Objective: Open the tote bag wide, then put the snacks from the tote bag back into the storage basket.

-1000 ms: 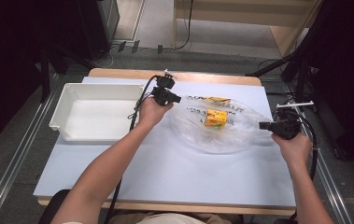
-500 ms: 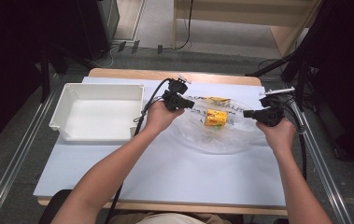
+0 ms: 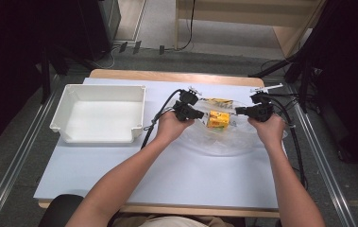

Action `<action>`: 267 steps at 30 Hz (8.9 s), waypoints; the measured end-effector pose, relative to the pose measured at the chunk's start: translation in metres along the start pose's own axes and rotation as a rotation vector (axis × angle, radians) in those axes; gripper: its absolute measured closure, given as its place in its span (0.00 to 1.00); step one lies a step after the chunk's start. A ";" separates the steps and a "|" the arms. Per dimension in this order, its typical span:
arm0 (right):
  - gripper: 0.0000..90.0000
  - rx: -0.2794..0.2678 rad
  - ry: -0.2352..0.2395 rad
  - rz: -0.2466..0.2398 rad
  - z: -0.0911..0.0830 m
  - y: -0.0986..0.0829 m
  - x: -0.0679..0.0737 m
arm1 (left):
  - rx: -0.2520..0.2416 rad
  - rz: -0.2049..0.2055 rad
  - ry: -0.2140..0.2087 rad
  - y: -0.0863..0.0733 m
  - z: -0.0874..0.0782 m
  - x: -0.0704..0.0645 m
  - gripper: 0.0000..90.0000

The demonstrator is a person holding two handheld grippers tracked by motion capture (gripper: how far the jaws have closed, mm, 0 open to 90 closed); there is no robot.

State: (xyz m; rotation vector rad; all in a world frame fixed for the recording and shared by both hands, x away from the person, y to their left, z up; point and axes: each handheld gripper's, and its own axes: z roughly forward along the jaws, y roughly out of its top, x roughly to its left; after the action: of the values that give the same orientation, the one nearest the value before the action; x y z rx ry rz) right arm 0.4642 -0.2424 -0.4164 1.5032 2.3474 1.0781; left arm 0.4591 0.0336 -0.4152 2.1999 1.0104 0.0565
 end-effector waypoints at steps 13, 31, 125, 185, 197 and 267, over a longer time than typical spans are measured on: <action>1.00 0.057 -0.035 0.037 0.045 0.000 -0.018 | 0.046 -0.030 -0.023 -0.047 0.015 0.001 1.00; 1.00 0.083 -0.074 0.049 0.062 -0.002 -0.021 | 0.056 0.059 -0.081 -0.100 -0.007 -0.024 1.00; 1.00 0.111 0.007 -0.070 -0.045 -0.137 0.038 | 0.035 0.021 0.009 -0.023 0.017 0.029 0.98; 0.52 -0.086 0.015 -0.038 -0.067 -0.128 0.067 | -0.033 0.205 -0.212 -0.010 -0.009 -0.005 0.47; 0.52 -0.086 0.020 -0.042 -0.066 -0.128 0.068 | -0.053 0.286 -0.223 -0.002 0.009 -0.012 0.44; 0.50 -0.088 0.000 -0.055 -0.055 -0.097 0.074 | -0.057 0.265 -0.210 0.011 -0.040 -0.029 0.58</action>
State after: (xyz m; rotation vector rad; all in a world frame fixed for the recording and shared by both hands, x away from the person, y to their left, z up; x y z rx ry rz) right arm 0.3310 -0.2300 -0.4207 1.4002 2.2954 1.1514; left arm 0.4336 0.0324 -0.3718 2.2203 0.5931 -0.0247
